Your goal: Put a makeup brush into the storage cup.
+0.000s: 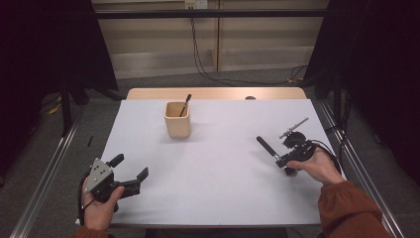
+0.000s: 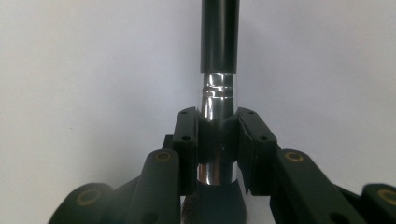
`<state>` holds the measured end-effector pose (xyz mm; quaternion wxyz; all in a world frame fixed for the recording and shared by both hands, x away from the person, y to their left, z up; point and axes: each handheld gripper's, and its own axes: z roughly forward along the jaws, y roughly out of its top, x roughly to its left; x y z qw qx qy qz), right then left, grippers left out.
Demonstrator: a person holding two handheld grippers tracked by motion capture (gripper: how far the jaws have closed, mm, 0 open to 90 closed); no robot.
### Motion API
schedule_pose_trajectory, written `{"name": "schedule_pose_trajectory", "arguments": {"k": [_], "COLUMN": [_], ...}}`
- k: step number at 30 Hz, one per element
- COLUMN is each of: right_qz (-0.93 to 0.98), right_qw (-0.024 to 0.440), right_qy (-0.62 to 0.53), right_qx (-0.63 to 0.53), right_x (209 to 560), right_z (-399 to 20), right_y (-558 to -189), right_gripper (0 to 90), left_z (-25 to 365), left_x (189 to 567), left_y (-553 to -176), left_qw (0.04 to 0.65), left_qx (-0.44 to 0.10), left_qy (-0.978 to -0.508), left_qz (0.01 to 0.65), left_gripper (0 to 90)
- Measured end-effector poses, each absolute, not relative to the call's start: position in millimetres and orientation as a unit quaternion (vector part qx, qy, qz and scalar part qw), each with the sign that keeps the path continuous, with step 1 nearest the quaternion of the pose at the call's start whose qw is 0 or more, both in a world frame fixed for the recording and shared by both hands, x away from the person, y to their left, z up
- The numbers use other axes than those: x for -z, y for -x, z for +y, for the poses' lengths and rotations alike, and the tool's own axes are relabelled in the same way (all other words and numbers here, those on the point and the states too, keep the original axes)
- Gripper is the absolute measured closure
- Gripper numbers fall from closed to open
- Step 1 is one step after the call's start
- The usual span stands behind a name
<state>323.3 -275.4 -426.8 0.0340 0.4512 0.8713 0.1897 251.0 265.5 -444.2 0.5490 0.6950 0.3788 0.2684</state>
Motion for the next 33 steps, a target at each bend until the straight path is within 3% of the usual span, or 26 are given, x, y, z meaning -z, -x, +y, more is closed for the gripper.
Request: {"name": "schedule_pose_trajectory", "arguments": {"k": [23,33], "right_qz": [0.802,0.77], "right_qw": [0.138,0.148], "right_qy": [-0.434,-0.427], "right_qx": [-0.385,-0.451], "right_x": [422,417], "right_z": [-284,-294], "right_y": [-304,-300], "right_gripper": [71.2,71.2], "left_z": [268,271], "left_x": [443,442], "left_y": [-249,-248], "left_qw": [0.546,0.549], "left_qx": [-0.271,-0.261], "left_qy": [-0.697,-0.699], "left_qz": [0.377,0.377], "left_gripper": [3.8,3.7]}}
